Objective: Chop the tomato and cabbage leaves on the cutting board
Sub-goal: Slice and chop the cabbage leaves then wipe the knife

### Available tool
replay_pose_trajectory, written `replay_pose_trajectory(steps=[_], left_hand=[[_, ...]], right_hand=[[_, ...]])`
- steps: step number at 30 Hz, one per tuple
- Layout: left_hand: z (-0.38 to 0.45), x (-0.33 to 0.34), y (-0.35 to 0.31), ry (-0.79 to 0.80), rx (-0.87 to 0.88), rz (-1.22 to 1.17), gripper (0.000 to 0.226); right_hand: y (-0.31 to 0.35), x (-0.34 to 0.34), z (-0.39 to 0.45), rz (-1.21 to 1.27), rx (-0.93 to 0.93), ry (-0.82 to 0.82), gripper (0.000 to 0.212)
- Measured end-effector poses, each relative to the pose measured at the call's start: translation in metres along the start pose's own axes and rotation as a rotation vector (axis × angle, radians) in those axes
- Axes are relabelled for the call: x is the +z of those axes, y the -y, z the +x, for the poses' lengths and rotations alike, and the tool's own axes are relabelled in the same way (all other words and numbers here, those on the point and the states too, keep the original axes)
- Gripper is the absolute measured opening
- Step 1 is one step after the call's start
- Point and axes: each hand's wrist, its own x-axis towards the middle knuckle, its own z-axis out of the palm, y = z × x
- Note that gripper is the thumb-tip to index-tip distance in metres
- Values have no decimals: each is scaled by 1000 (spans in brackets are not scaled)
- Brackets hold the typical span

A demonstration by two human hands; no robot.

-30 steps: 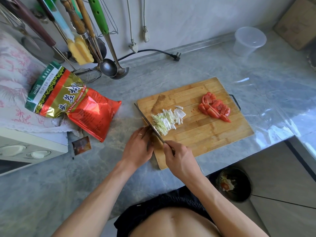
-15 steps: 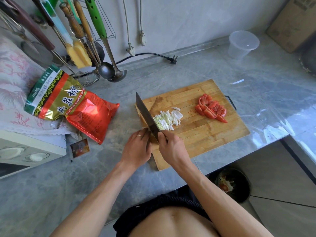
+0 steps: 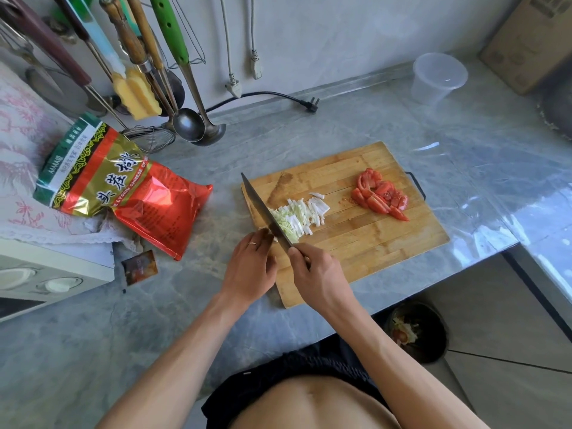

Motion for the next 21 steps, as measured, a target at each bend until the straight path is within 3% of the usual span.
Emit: replay_pose_trajectory(steps=[8,11,14,21], left_hand=[[-7,1,5,32,-85,-205,59],[-8,-3,5,-24,-139,-289,59],[-4,-4,10,-85,-118,-218,49],[2,2,15,0,-75,-35,44]], right_hand=[[0,0,-2,-11,-23,13,34],[-2,0,-2,-8,-26,13,34],[-2,-1,-2,-5,-33,12,38],[-1,7,-3,-23,-10,33,34]])
